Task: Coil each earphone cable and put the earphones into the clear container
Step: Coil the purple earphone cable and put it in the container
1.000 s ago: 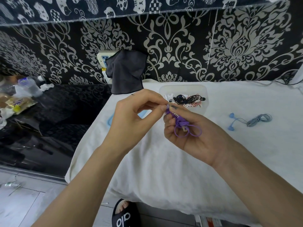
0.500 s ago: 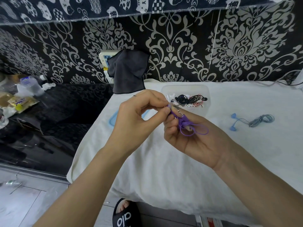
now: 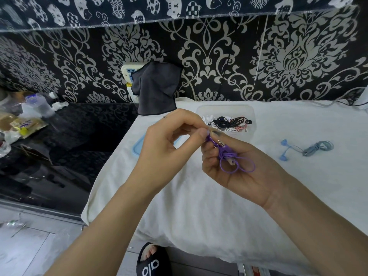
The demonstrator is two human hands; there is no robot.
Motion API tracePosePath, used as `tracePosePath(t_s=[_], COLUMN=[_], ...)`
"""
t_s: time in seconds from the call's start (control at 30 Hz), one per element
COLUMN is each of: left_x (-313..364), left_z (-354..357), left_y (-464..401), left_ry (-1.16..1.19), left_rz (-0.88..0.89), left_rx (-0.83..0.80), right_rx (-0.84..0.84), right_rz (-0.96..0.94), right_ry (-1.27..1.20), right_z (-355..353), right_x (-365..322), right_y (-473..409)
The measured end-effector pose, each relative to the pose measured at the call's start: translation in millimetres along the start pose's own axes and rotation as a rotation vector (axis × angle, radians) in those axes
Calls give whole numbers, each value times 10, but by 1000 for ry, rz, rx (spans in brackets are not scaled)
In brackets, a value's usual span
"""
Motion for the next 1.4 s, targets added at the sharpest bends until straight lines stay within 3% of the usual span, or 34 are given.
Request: tracePosePath(t_s=[0.23,0.47,0.93,1.23,1.4], left_x=[19,-21,34,-47,-8], left_z=[11,24,-11,21,37], left_y=[-14,-10,-11,-28,-37], left_ry=[-57,32,-136,-2,-45], left_rz=[73,26,86,35,35], left_rx=[22,33,29,37,43], right_rx=[16,25,8,-22,-6], right_rz=[-22,-20,21,42,7], right_ry=[-28,-69,3,0,-22], right_z=[-25,10,9,18,5], right_x=[-2,49,65,39,-18], right_y=[-12,6,-14,-1,-7])
Point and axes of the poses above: each hand's wrist, its own y-axis away from the middle knuckle, its own z-axis out of the palm, x = y × z, the point moved 8 cm from there along -y, towards the middle knuckle, and after that the axes turned 12 degrees about -y, right-handed, at the moved point
